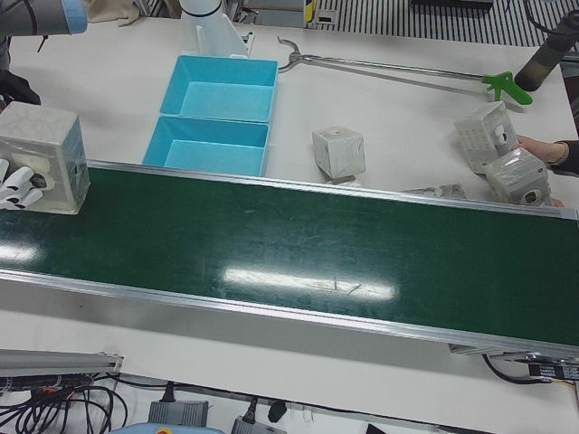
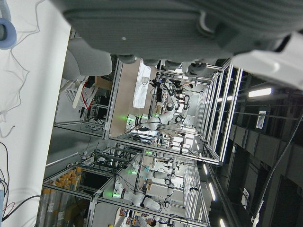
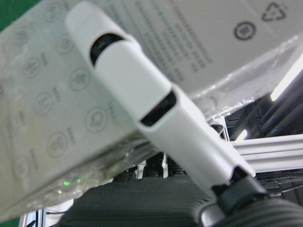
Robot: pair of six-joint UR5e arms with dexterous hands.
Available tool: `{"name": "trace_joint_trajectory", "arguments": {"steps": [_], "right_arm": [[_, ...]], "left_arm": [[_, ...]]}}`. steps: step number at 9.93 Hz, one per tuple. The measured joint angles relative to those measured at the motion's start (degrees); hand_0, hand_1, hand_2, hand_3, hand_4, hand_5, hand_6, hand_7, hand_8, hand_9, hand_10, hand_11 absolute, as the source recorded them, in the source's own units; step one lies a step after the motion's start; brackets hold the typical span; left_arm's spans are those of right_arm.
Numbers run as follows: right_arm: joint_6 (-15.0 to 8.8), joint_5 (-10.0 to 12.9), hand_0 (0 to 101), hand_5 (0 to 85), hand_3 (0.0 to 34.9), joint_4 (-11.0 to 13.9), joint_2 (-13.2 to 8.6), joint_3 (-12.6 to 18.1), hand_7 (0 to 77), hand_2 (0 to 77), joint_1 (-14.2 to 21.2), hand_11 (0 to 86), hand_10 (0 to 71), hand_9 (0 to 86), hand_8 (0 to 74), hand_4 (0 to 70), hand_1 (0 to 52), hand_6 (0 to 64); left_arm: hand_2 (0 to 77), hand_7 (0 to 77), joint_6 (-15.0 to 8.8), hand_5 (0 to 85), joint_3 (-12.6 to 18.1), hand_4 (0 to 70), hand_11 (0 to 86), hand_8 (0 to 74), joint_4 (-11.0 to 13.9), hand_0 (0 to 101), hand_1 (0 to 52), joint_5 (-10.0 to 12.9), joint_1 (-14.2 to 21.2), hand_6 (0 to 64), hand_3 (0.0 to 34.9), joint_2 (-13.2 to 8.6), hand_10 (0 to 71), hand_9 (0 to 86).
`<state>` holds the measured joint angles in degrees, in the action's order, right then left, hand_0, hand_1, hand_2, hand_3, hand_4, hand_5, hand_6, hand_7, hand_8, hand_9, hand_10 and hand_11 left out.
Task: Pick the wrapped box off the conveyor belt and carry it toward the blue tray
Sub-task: 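Lift the box off the belt and swing it toward the blue tray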
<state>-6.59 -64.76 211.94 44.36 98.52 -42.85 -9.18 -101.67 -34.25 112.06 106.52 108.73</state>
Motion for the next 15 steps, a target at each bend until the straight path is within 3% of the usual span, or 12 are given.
{"name": "trace_joint_trajectory", "arguments": {"steps": [1, 2, 3, 8, 10, 11, 12, 13, 14, 15], "right_arm": [[0.1, -1.0, 60, 75.8, 0.0, 3.3, -2.4, 0.9, 39.8, 31.1, -0.1, 55.1, 21.3, 63.3, 26.2, 41.5, 19.1, 42.5], [0.2, -1.5, 60, 75.8, 0.0, 5.2, -3.9, 1.5, 39.8, 31.1, 0.1, 55.1, 21.3, 63.3, 26.2, 41.5, 19.1, 42.5], [0.6, -1.6, 62, 69.8, 0.0, 6.3, -4.7, 2.1, 40.4, 31.6, 0.8, 56.7, 22.4, 67.1, 28.4, 40.4, 3.3, 43.1], [2.8, -1.3, 61, 69.8, 0.0, 11.4, -5.4, 8.8, 41.5, 31.6, 10.7, 58.9, 22.9, 68.2, 30.0, 36.0, 2.7, 43.6], [2.8, -0.9, 63, 69.8, 0.0, 12.9, -4.4, 12.1, 40.9, 31.6, 13.6, 61.1, 22.9, 67.6, 31.6, 36.5, 2.7, 45.3], [2.8, 0.1, 62, 69.8, 0.0, 13.3, -3.0, 14.3, 42.0, 31.6, 14.4, 60.5, 18.0, 67.6, 31.6, 26.7, 2.7, 43.1], [2.8, 1.7, 53, 64.4, 0.0, 13.4, -1.4, 16.3, 39.8, 31.6, 15.2, 57.3, 10.9, 67.6, 31.6, 18.5, 2.7, 37.6], [2.8, 3.1, 53, 64.4, 0.0, 13.4, -0.1, 17.5, 39.8, 31.6, 16.3, 57.3, 10.9, 67.6, 31.6, 18.5, 2.7, 37.6], [2.7, 3.9, 61, 39.8, 0.0, 13.3, 0.7, 18.1, 33.3, 31.6, 17.2, 36.5, 0.0, 67.6, 31.6, 15.8, 2.7, 25.1], [2.7, 4.4, 61, 39.8, 0.0, 13.2, 1.0, 18.3, 33.3, 31.6, 17.8, 36.5, 0.0, 67.6, 31.6, 15.8, 2.7, 25.1]], "left_arm": [[1.1, 0.5, 0.0, 1.1, 0.0, 0.0, 0.5, 0.5, 0.0, 0, 0.0, 0.0, 0.0, 0.5, 0.0, 0.0, 0.5, 0.5], [1.1, 0.5, 0.0, 1.1, 0.0, 0.0, 0.5, 0.5, 0.0, 0, 0.0, 0.0, 0.0, 0.5, 0.0, 0.0, 0.5, 0.0], [0.5, 0.5, 0.0, 1.1, 0.0, 0.0, 0.5, 0.5, 0.0, 0, 0.0, 0.0, 0.0, 0.5, 0.0, 0.0, 0.5, 0.0], [1.1, 0.5, 0.0, 1.1, 0.0, 0.0, 0.5, 0.5, 0.0, 0, 0.0, 0.0, 0.0, 0.5, 0.0, 0.0, 0.5, 0.0], [0.5, 0.0, 0.0, 1.1, 0.0, 0.0, 0.5, 0.5, 0.0, 0, 0.0, 0.0, 0.0, 0.5, 0.0, 0.0, 0.5, 0.0], [1.1, 0.0, 0.0, 1.1, 0.0, 0.0, 0.5, 0.5, 0.0, 0, 0.0, 0.0, 0.0, 0.5, 0.0, 0.0, 0.5, 0.5], [0.5, 0.5, 0.0, 1.1, 0.0, 0.0, 0.5, 0.5, 0.0, 0, 0.0, 0.0, 0.0, 0.5, 0.0, 0.0, 0.5, 0.0], [0.5, 0.5, 0.0, 1.1, 0.0, 0.0, 0.5, 0.5, 0.0, 0, 0.0, 0.0, 0.0, 0.5, 0.0, 0.0, 0.5, 0.0], [0.5, 0.0, 0.0, 1.1, 0.0, 0.0, 0.5, 0.5, 0.0, 0, 0.0, 0.0, 0.0, 0.5, 0.0, 0.0, 0.5, 0.0], [0.5, 0.0, 0.0, 1.1, 0.0, 0.0, 0.5, 0.5, 0.0, 0, 0.0, 0.0, 0.0, 0.5, 0.0, 0.0, 0.5, 0.0]]}}
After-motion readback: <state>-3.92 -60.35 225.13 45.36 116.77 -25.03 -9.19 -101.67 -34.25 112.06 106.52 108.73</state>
